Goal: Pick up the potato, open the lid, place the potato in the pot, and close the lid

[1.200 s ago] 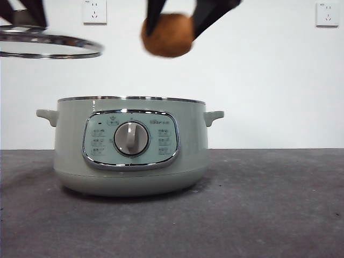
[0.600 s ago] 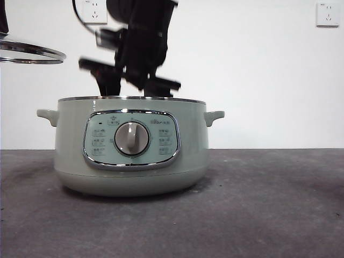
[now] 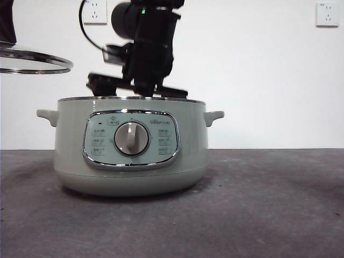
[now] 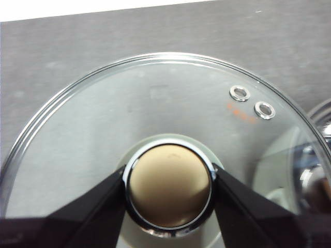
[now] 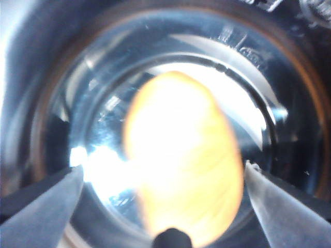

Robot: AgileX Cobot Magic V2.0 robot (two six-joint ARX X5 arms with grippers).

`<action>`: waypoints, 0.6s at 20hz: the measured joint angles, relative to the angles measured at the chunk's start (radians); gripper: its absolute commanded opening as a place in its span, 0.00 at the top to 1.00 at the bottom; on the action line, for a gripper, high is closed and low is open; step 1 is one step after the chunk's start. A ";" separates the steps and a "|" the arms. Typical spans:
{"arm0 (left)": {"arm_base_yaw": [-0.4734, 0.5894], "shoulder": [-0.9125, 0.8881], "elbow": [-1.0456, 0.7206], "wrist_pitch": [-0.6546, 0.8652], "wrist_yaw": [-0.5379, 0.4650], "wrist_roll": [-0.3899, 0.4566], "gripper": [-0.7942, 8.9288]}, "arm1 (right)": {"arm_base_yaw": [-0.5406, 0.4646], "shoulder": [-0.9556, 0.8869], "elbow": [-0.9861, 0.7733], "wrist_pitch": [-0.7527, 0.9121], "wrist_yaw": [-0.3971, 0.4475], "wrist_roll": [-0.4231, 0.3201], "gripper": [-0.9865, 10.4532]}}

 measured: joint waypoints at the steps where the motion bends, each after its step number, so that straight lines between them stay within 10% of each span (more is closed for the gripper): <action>1: 0.000 0.000 0.000 0.000 0.006 -0.003 0.93 | 0.007 -0.035 0.000 -0.006 0.010 -0.001 0.31; 12: -0.202 0.001 0.000 -0.034 0.007 -0.028 0.93 | 0.015 -0.459 0.008 -0.314 0.175 -0.035 0.31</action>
